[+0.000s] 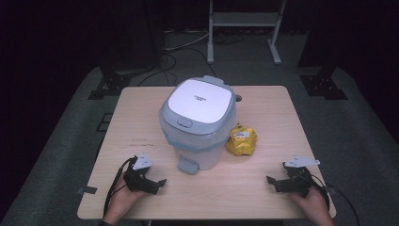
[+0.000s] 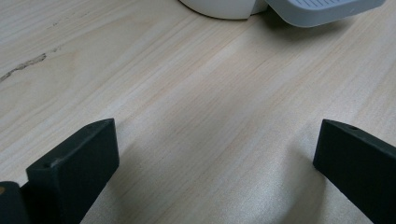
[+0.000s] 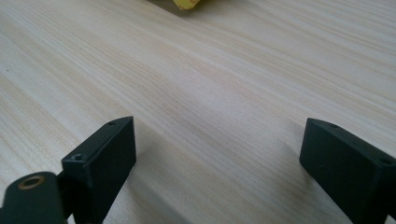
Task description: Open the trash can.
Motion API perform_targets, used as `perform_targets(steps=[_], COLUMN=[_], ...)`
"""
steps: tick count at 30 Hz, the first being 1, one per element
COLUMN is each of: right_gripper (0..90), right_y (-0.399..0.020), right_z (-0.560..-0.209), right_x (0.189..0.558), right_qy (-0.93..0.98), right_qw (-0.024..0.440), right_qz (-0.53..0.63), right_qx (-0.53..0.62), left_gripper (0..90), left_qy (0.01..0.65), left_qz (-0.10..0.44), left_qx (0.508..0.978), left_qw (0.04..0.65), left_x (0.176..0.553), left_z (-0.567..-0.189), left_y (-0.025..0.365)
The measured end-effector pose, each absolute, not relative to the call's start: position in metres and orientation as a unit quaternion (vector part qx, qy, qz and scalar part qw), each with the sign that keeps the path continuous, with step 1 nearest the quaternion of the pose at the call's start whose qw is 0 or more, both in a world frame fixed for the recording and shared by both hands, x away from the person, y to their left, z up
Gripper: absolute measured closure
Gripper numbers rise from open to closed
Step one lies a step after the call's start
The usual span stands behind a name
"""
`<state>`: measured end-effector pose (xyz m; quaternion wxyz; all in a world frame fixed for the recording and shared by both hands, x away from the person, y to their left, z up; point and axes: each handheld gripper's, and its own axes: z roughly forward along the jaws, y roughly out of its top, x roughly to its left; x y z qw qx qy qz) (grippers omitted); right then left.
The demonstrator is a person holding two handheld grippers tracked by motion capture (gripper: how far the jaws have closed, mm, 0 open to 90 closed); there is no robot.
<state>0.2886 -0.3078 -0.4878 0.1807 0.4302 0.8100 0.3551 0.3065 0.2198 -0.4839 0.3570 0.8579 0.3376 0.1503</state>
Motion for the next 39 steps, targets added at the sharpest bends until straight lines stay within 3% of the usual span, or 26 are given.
perform_targets(steps=[4, 13, 25, 34, 36, 39], right_gripper=[9.6, 9.6, 9.6, 9.6, 9.6, 9.6], right_y=[-0.308, -0.308, -0.308, -0.308, -0.308, -0.308], right_z=[-0.488, -0.488, -0.488, -0.488, -0.488, -0.488], right_x=[0.289, 0.288, 0.288, 0.288, 0.288, 0.288], right_qy=[0.81, 0.809, 0.809, 0.809, 0.809, 0.809], right_qw=[0.18, 0.181, 0.181, 0.181, 0.181, 0.181], right_qz=[0.355, 0.355, 0.355, 0.355, 0.355, 0.355], right_qx=[0.43, 0.432, 0.432, 0.432, 0.431, 0.432], left_gripper=[0.0, 17.5, 60.3, 81.2, 90.0, 90.0], left_qy=[0.341, 0.336, 0.32, 0.317, 0.319, 0.319], left_qz=[0.151, 0.141, 0.134, 0.131, 0.127, 0.121], left_qx=[0.856, 0.854, 0.843, 0.834, 0.831, 0.829], left_qw=[0.358, 0.371, 0.41, 0.432, 0.438, 0.442], left_x=[0.306, 0.298, 0.291, 0.286, 0.285, 0.285], left_z=[-0.484, -0.478, -0.458, -0.437, -0.432, -0.423], left_y=[0.22, 0.225, 0.225, 0.225, 0.225, 0.226])
